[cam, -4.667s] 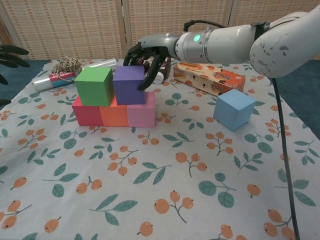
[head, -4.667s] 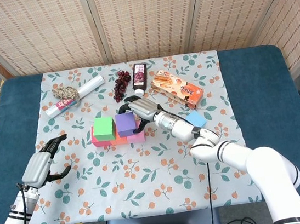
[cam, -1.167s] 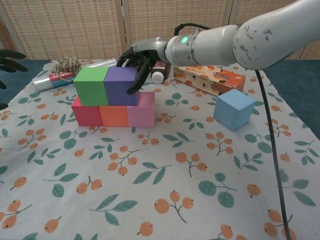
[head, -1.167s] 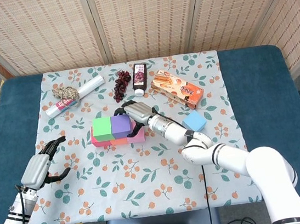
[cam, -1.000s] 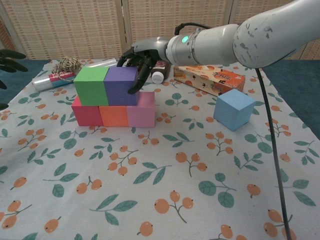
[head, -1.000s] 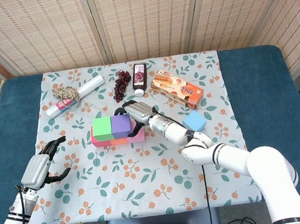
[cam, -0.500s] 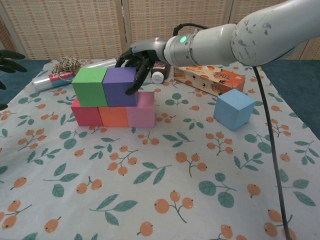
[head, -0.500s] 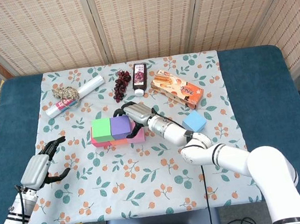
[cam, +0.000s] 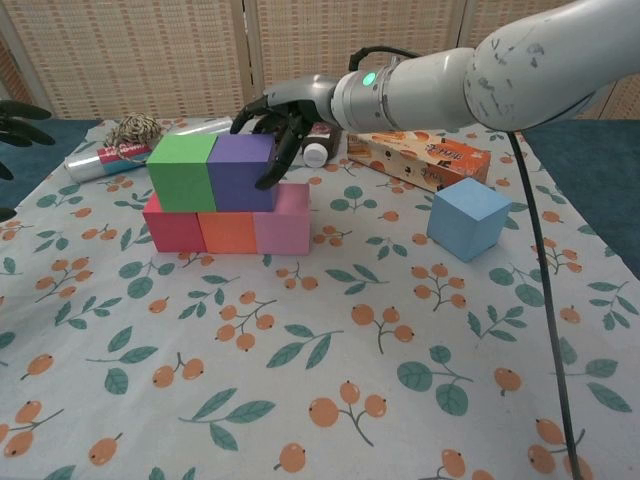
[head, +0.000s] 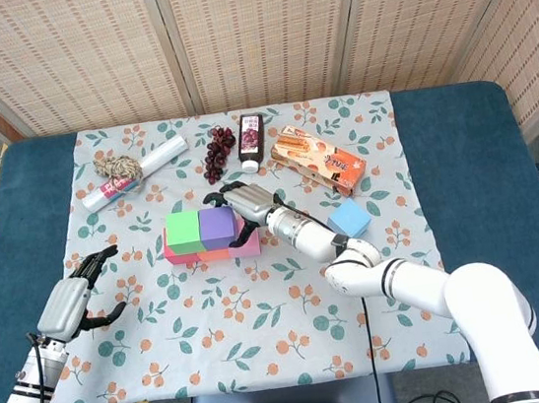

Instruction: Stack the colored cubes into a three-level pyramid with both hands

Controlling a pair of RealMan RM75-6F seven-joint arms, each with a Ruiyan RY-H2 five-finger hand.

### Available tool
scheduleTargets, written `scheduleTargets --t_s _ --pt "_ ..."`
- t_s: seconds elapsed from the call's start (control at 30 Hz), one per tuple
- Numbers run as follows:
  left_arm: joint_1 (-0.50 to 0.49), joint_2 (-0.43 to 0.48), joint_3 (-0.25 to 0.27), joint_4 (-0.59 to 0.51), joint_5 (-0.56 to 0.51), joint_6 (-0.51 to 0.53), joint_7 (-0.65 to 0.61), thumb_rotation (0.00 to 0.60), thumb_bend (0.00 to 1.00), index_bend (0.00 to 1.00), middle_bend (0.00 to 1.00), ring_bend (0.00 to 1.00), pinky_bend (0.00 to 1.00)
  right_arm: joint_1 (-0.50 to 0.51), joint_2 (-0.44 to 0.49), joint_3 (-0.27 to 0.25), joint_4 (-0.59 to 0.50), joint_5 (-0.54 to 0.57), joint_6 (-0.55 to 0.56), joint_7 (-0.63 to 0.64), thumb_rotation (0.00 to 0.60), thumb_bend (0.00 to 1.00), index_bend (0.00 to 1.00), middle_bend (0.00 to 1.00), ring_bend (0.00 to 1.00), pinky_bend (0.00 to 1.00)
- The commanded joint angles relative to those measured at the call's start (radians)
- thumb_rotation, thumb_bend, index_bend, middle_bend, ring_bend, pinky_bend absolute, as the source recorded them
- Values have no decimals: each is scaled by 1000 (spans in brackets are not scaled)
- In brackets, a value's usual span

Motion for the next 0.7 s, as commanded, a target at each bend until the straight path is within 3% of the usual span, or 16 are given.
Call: scheduleTargets --t_s 0.03,0.13,0.43,0.7 --pt "-4 1 -3 3 0 -4 2 600 309 28 136 114 271 -9 13 3 -17 -1 9 0 600 73 54 180 3 2" --pt "-16 0 -9 12 -9 -22 10 600 309 29 136 114 268 -24 35 7 -43 -3 26 0 600 74 4 134 0 0" --pt "-53 -26 -22 47 -38 -76 73 600 308 66 136 111 241 -96 156 6 -173 -6 98 -19 600 74 0 116 0 0" --pt "-84 -67 -29 87 -87 -129 192 600 311 77 131 100 213 -160 255 -43 -252 28 129 -96 600 75 0 116 0 0"
